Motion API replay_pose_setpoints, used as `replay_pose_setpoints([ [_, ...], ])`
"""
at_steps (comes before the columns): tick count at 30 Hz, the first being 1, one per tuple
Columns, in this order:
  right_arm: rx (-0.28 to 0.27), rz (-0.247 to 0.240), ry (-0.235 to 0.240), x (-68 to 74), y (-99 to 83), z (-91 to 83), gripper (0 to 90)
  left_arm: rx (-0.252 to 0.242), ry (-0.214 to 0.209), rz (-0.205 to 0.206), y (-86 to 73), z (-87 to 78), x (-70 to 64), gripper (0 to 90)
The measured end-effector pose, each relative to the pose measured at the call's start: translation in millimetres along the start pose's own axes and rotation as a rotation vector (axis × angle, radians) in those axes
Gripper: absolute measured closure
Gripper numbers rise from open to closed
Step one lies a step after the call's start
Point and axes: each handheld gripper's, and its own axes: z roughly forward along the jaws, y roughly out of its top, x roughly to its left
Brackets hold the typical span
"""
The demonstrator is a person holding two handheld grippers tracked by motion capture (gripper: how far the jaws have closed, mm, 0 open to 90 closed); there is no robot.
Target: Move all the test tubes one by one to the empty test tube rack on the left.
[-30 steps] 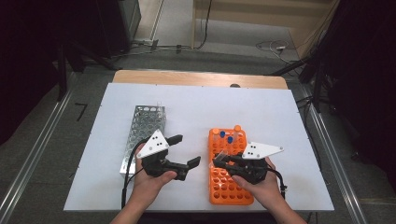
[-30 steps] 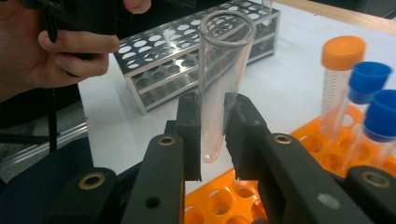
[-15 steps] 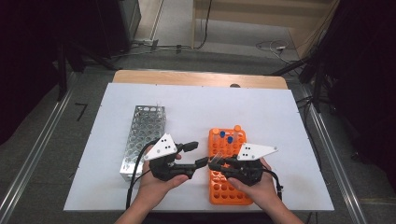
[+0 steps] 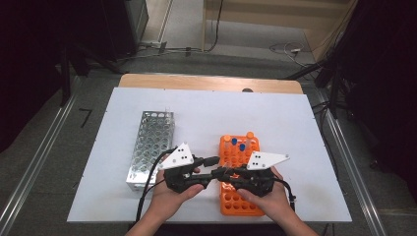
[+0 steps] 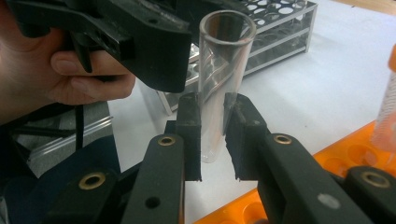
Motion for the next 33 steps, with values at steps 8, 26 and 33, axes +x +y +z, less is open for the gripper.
replay_pose_setpoints([
  [8, 0.007, -0.011, 0.015, 4.2, 1.0, 2.2, 73.9, 0.021, -0.024, 0.014, 2.6, 11.7, -6.1, 67.9],
  [26, -0.001, 0.008, 0.035, 1.4, 1.0, -0.2, 72.8, -0.002, 0.029, 0.045, 4.2, 7.3, -4.5, 76.5],
  [33, -0.044, 0.007, 0.022, -3.1, 0.4, -8.5, 53.2, -0.02, 0.053, 0.033, 5.7, 2.1, 0.9, 76.5],
])
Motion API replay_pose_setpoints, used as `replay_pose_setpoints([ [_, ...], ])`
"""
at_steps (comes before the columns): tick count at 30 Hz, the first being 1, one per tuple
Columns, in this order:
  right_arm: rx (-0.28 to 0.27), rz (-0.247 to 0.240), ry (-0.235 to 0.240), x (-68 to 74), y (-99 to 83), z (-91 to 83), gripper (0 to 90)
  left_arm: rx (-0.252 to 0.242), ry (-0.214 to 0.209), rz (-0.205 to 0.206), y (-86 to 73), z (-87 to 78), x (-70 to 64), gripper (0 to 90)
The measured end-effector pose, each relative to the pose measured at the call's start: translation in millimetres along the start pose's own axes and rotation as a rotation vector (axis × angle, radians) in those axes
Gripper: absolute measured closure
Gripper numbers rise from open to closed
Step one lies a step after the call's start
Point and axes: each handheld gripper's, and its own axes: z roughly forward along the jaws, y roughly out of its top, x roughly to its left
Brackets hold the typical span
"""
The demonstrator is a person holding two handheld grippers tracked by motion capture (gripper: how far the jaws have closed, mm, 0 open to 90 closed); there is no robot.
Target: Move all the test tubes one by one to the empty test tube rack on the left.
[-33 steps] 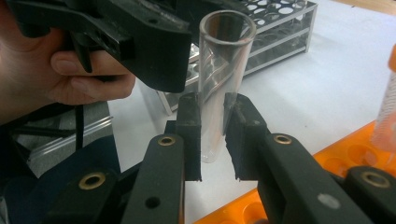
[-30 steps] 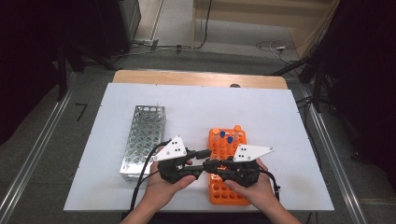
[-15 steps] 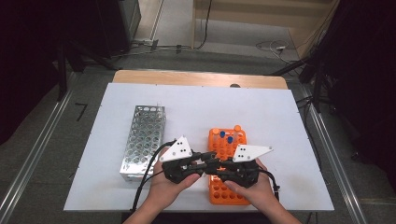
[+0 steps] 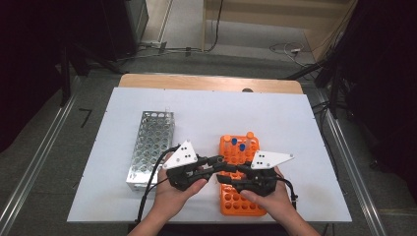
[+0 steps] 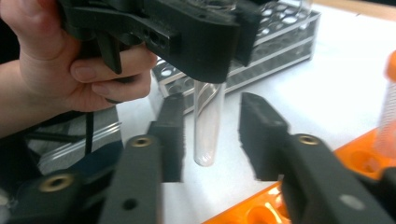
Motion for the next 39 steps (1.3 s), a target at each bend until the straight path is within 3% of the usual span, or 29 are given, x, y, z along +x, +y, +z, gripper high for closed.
replay_pose_setpoints([
  [7, -0.038, -0.007, -0.001, -7.2, -3.7, -18.4, 29.3, -0.014, 0.033, -0.005, 3.4, -7.0, 8.0, 76.5],
  [8, -0.039, -0.018, -0.012, -8.9, -5.9, -24.2, 21.6, -0.016, 0.042, -0.007, 4.0, -8.3, 9.2, 76.5],
  [17, -0.018, -0.029, -0.041, -18.9, -18.2, -44.8, 2.3, -0.043, 0.115, -0.012, 10.4, -27.2, 27.6, 76.5],
  [28, -0.043, -0.001, -0.098, -47.1, -29.4, -66.9, 0.0, -0.093, 0.243, -0.025, 18.8, -55.4, 65.2, 76.5],
  [39, -0.034, 0.022, -0.158, -61.4, -36.0, -73.3, 0.0, -0.126, 0.362, -0.045, 21.8, -61.5, 98.4, 76.4],
])
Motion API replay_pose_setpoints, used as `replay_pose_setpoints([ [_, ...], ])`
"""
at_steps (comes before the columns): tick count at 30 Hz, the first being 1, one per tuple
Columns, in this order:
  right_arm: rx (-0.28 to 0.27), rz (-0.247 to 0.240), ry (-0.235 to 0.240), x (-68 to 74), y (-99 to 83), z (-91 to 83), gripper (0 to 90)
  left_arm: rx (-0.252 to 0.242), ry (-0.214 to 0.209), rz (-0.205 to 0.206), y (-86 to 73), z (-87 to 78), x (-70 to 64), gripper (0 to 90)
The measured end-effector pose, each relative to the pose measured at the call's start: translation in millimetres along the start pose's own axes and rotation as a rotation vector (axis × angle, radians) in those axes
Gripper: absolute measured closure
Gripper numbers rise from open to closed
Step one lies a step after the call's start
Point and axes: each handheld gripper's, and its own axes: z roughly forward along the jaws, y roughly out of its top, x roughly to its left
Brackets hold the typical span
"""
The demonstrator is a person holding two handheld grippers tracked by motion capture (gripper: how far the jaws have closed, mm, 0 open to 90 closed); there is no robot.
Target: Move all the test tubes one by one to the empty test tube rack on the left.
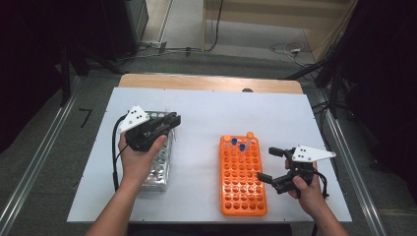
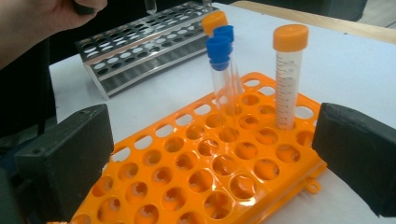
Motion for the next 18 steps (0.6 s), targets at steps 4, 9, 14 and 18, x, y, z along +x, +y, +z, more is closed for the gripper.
replay_pose_setpoints([
  [4, 0.0, 0.006, -0.008, -2.3, -1.4, -0.3, 0.0, -0.01, 0.053, -0.008, -0.5, 5.3, 8.9, 76.4],
  [9, -0.005, 0.014, -0.014, -4.4, -2.3, -0.9, 0.0, -0.018, 0.106, -0.019, -2.6, 12.0, 19.9, 76.4],
  [14, -0.009, 0.018, -0.017, -6.6, -3.2, -1.2, 0.0, -0.026, 0.149, -0.047, -4.4, 16.6, 31.1, 76.4],
  [18, -0.004, 0.019, -0.02, -6.9, -3.9, -0.2, 0.0, -0.025, 0.174, -0.058, -6.6, 21.9, 38.6, 76.4],
])
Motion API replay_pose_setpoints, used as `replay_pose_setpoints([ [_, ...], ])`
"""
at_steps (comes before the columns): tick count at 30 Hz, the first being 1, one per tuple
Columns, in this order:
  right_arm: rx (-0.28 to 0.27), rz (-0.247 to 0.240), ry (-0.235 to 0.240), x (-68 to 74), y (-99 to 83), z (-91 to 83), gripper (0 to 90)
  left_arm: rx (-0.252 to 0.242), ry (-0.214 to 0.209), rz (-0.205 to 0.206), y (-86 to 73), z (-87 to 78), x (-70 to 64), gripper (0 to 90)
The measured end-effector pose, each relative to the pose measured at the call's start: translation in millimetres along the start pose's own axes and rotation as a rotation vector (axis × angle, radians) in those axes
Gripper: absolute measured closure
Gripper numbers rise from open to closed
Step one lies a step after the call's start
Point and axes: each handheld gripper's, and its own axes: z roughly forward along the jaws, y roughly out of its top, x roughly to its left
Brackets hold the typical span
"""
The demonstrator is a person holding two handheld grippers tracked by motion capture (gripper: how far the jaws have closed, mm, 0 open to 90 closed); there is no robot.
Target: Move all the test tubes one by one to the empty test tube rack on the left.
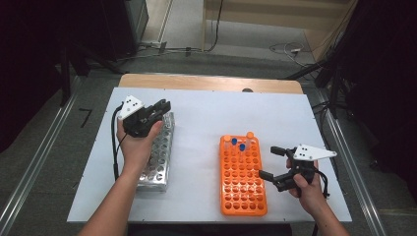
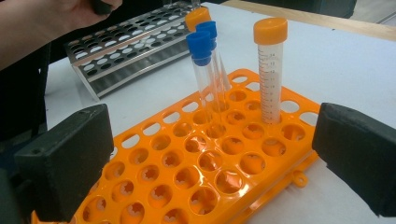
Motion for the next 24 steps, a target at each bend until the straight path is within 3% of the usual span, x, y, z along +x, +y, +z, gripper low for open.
replay_pose_setpoints([
  [9, -0.002, 0.007, -0.005, -1.2, -0.7, -0.4, 0.0, -0.012, 0.056, -0.017, -4.7, 12.6, 9.4, 76.4],
  [24, 0.001, 0.01, -0.01, -2.8, -1.6, -0.1, 0.0, 0.046, 0.099, -0.009, -12.6, 24.8, 15.8, 76.4],
])
